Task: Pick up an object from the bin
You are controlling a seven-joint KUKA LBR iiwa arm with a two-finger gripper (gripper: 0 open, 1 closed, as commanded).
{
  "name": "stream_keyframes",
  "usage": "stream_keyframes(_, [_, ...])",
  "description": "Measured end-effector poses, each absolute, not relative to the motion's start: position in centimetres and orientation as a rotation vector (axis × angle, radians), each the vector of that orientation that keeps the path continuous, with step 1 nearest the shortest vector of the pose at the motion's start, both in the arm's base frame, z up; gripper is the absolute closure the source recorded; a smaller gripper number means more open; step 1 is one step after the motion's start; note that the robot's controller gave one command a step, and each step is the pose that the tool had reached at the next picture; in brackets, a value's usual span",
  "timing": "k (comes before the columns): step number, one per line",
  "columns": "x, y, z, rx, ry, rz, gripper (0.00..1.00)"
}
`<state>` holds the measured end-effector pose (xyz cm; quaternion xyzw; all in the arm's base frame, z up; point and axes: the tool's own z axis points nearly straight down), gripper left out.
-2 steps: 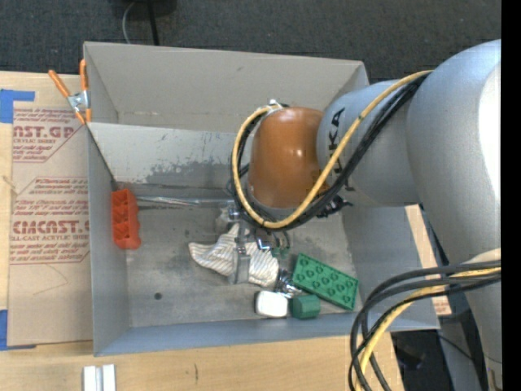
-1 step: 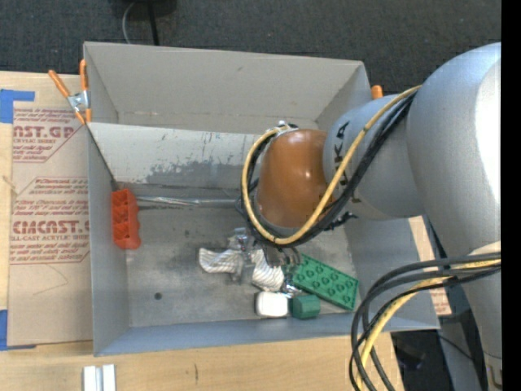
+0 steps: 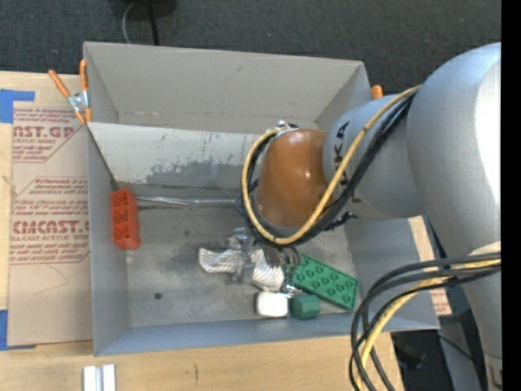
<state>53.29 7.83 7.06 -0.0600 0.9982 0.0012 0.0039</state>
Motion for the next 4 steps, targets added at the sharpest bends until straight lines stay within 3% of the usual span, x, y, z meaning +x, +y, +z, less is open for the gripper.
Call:
stream_keyframes(1, [53.2,7.8,7.4,-0.188,3.131,0.004,1.0])
stream_keyframes(4, [53.2,7.9,11.4,-0.189,3.129,0.003,1.0])
